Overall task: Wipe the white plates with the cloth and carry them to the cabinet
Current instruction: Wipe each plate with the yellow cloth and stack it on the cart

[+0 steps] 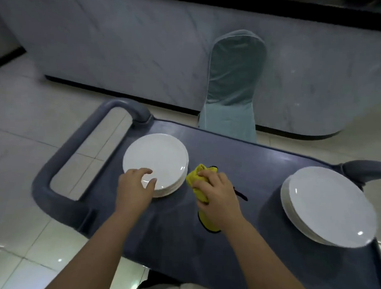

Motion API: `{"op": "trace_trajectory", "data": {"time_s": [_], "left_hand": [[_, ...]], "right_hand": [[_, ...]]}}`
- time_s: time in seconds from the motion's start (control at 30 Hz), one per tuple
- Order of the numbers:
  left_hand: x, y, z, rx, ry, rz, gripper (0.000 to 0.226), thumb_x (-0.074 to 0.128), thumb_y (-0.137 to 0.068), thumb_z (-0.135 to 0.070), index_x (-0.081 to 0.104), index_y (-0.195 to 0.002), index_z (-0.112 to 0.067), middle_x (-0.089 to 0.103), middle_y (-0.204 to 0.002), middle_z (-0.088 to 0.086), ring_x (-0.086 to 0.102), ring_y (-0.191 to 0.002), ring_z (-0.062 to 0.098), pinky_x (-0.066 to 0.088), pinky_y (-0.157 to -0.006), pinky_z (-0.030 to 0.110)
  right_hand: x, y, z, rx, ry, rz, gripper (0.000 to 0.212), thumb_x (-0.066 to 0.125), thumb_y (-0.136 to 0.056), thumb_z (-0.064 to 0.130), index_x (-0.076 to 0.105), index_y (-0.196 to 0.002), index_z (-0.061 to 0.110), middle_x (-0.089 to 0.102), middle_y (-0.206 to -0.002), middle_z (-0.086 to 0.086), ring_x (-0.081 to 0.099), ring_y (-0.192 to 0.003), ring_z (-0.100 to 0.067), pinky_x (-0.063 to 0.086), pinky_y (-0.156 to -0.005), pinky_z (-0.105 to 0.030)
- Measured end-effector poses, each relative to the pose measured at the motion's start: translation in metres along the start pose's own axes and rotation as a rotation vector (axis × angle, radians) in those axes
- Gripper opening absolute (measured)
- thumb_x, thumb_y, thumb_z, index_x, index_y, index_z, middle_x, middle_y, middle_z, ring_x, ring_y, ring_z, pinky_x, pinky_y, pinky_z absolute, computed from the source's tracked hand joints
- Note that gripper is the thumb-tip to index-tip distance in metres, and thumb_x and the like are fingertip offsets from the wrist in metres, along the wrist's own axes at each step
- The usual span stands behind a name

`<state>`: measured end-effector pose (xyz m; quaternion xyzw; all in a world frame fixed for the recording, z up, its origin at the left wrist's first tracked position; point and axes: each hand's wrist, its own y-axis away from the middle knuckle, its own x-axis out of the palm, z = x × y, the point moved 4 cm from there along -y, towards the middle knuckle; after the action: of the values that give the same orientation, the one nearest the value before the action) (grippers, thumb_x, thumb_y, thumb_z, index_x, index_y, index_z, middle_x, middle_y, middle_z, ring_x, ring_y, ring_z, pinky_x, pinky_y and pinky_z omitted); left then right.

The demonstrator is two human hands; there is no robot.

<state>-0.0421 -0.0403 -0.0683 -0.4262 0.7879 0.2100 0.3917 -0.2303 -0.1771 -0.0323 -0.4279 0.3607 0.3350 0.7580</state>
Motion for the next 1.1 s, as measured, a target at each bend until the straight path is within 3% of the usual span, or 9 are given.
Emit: {"op": "trace_trajectory", "data": {"time_s": [0.13,0.27,0.4,0.5,0.6,0.73,0.83,0.9,1.1], "left_hand": [[-0.013,-0.023,0.056,-0.179,0.125,0.000,0.036,0.073,-0.081,-0.030,0.061,-0.113,-0.018,0.058,-0.104,0.004,0.053,-0.097,0.022,0.046,-0.079,0.033],[-0.008,-0.049,0.076,-0.308,0.106,0.121,0.038,0.065,-0.083,-0.053,0.048,-0.085,-0.019,0.056,-0.077,-0.007,0.051,-0.067,0.007,0.033,-0.049,0.024],[-0.002,-0.080,0.089,-0.299,0.063,0.202,0.044,0.066,-0.083,-0.048,0.049,-0.062,-0.013,0.058,-0.064,0.002,0.053,-0.058,0.016,0.034,-0.049,0.027],[0.005,-0.089,0.100,-0.397,0.330,0.326,0.041,0.073,-0.082,-0.033,0.048,-0.060,-0.010,0.064,-0.063,0.011,0.059,-0.059,0.022,0.045,-0.057,0.030],[-0.002,-0.090,0.112,-0.468,0.558,0.325,0.035,0.072,-0.085,-0.024,0.049,-0.062,-0.010,0.060,-0.053,0.002,0.057,-0.051,0.013,0.045,-0.048,0.021],[-0.018,-0.084,0.127,-0.466,0.675,0.172,0.029,0.063,-0.090,-0.023,0.050,-0.073,-0.004,0.059,-0.068,0.003,0.055,-0.069,0.019,0.045,-0.055,0.027],[-0.013,-0.070,0.127,-0.596,0.929,0.261,0.010,0.061,-0.092,-0.015,0.058,-0.098,-0.008,0.066,-0.096,0.004,0.065,-0.088,0.023,0.056,-0.058,0.031],[-0.010,-0.066,0.124,-0.695,1.100,0.339,0.019,0.059,-0.090,-0.006,0.058,-0.109,-0.010,0.065,-0.107,0.009,0.065,-0.097,0.028,0.059,-0.063,0.035],[-0.036,-0.072,0.119,-0.764,1.150,0.354,0.011,0.055,-0.091,-0.002,0.052,-0.102,-0.006,0.064,-0.106,0.018,0.064,-0.094,0.033,0.058,-0.058,0.040]], "right_hand": [[0.037,-0.027,0.011,0.058,-0.029,0.068,0.034,0.080,-0.064,0.009,0.070,-0.095,0.015,0.063,-0.118,-0.006,0.054,-0.084,-0.031,0.050,-0.073,-0.042],[0.060,-0.042,0.011,0.167,-0.027,0.076,0.033,0.080,-0.065,0.010,0.070,-0.095,0.017,0.062,-0.118,-0.004,0.053,-0.087,-0.030,0.050,-0.076,-0.041],[0.075,-0.047,0.010,0.285,-0.042,0.053,0.035,0.081,-0.062,0.005,0.072,-0.094,0.017,0.062,-0.117,-0.003,0.053,-0.090,-0.030,0.048,-0.078,-0.038],[0.086,-0.048,0.008,0.388,-0.072,0.037,0.036,0.080,-0.066,0.005,0.071,-0.098,0.019,0.060,-0.119,0.001,0.048,-0.095,-0.025,0.041,-0.082,-0.033],[0.092,-0.048,-0.001,0.487,-0.110,0.004,0.033,0.078,-0.071,0.009,0.071,-0.100,0.023,0.057,-0.122,0.006,0.039,-0.098,-0.014,0.037,-0.085,-0.031],[0.093,-0.047,-0.011,0.543,-0.120,-0.037,0.032,0.079,-0.073,0.010,0.071,-0.100,0.025,0.055,-0.122,0.009,0.036,-0.101,-0.011,0.034,-0.087,-0.030],[0.095,-0.048,-0.010,0.569,-0.132,-0.066,0.031,0.079,-0.073,0.008,0.071,-0.099,0.023,0.054,-0.120,0.011,0.037,-0.102,-0.012,0.034,-0.088,-0.030],[0.096,-0.048,-0.007,0.574,-0.139,-0.076,0.031,0.079,-0.073,0.007,0.071,-0.099,0.022,0.050,-0.119,0.015,0.037,-0.103,-0.011,0.033,-0.089,-0.029],[0.089,-0.045,-0.001,0.536,-0.153,-0.074,0.030,0.079,-0.072,0.006,0.072,-0.098,0.022,0.047,-0.118,0.018,0.035,-0.103,-0.007,0.031,-0.089,-0.027]]}}
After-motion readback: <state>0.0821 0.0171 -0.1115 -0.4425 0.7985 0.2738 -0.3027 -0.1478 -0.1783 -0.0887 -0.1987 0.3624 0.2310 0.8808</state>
